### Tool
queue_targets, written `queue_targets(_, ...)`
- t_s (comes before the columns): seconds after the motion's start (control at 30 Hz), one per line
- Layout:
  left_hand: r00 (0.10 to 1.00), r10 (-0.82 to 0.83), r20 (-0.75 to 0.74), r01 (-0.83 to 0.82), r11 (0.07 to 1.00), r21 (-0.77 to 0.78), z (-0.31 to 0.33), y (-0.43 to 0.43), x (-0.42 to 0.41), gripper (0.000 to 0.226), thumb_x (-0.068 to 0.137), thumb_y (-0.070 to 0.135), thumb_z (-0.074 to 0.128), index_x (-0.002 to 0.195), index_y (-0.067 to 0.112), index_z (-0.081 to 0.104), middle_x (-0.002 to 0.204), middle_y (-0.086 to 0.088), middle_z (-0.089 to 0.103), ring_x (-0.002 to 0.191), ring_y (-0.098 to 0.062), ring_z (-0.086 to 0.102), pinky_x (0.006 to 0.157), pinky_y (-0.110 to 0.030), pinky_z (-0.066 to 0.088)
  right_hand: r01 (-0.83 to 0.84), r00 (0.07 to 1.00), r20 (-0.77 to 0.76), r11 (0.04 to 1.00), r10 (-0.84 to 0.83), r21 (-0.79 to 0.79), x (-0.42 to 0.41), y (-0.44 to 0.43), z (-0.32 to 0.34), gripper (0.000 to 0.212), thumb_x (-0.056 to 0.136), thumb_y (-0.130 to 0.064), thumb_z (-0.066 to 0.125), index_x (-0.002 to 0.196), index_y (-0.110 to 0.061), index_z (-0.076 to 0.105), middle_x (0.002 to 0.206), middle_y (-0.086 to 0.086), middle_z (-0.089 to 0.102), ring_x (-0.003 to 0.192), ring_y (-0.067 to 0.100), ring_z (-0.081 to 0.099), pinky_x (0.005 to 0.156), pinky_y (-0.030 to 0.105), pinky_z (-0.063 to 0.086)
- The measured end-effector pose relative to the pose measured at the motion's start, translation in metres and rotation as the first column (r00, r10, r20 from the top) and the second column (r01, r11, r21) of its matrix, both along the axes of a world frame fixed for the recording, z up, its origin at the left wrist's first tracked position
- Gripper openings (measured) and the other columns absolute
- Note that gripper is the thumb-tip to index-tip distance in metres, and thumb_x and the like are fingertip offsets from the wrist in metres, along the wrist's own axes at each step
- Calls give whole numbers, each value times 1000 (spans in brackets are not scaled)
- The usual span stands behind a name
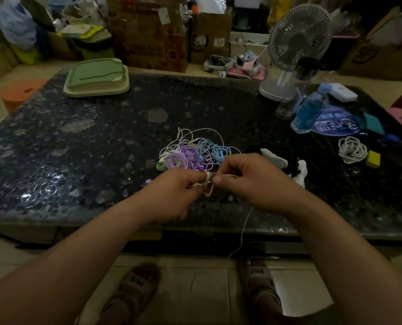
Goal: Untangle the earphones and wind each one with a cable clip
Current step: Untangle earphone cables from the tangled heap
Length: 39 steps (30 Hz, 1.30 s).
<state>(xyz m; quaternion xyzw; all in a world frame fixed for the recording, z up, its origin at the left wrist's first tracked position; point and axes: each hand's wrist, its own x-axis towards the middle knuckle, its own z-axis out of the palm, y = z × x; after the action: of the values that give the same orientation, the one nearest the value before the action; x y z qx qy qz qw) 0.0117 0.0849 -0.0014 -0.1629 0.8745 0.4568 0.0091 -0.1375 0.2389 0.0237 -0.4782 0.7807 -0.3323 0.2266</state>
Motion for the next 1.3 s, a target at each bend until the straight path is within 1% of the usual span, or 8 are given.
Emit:
queue_targets(0.13,976,-200,89,185,970,158,15,4,5,24,109,15,51,115,27,71,54,6,64,48,-17,57,64,-32,50,14,978,206,996,4,-85,-10,6,6,9,94,-23,76,91,-15,73,82,2,75,74,7,66,69,25,54)
queue_targets(0.23,965,-258,39,229,909,348,23,9,7,30,109,10,49,128,25,66,89,15,78,50,-16,52,69,-37,45,37,905,425,991,22,-131,-15,9,2,9,96,-14,70,94,-5,70,80,5,71,72,11,67,66,23,55)
queue_targets(0.33,972,-234,-29,218,843,492,23,12,5,36,107,8,49,137,23,61,121,3,76,49,-15,52,65,-35,42,78,856,517,986,10,-147,-16,7,-4,8,98,-12,66,94,-5,67,77,1,66,68,8,61,62,20,51)
queue_targets(0.5,993,-18,-118,94,732,675,19,11,3,39,102,10,50,136,21,64,126,-5,74,46,-9,45,49,-17,40,173,795,603,978,-69,-116,-10,-3,-16,19,101,-27,64,98,-9,71,88,22,68,77,24,58,70,32,51)
queue_targets(0.57,986,105,-133,21,703,711,18,9,1,39,104,7,46,137,21,63,128,-3,74,44,-8,41,45,-15,38,143,841,536,986,-73,-89,-2,-7,-24,23,103,-33,61,106,-15,74,97,25,71,84,25,59,78,40,48)
queue_targets(0.73,926,351,-137,-184,740,647,10,-7,-5,40,108,9,45,142,25,58,128,10,73,40,-7,41,41,-18,35,12,986,165,999,-19,41,16,-9,-29,20,106,-32,58,94,-25,72,71,-7,61,62,9,52,65,34,44)
queue_targets(0.87,924,359,-127,-229,790,568,6,-7,-5,39,110,13,44,144,25,58,131,16,71,43,-10,43,44,-19,38,-5,999,39,998,3,65,22,-12,-26,20,106,-33,56,106,-26,74,88,-2,72,81,17,65,77,40,54)
queue_targets(1.3,961,258,-97,-171,836,521,1,0,-6,52,108,10,36,151,35,50,137,22,65,50,-15,45,50,-28,38,-98,981,-157,991,111,86,29,-12,-20,20,105,-31,52,96,-23,67,85,-3,66,79,17,61,76,49,53)
